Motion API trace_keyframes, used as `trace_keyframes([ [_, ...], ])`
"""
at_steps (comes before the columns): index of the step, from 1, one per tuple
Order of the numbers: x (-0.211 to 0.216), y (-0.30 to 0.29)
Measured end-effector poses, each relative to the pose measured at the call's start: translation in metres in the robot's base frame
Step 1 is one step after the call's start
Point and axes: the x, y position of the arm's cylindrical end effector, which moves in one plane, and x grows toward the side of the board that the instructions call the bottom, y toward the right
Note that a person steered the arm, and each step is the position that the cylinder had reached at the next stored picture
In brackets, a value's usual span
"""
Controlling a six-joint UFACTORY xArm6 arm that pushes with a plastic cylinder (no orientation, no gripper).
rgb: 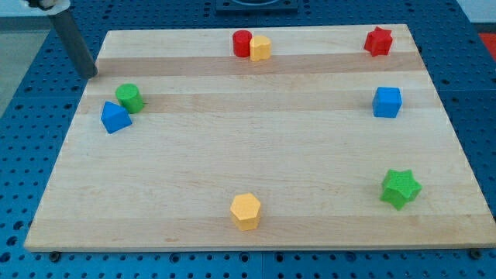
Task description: Slide the green circle up a bit
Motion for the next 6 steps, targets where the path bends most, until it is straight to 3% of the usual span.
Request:
trace_keyframes([
  [1, 0.055, 0.003],
  [4, 0.160, 0.036],
  [5, 0.136, 0.080],
  [6, 0.136, 0.081],
])
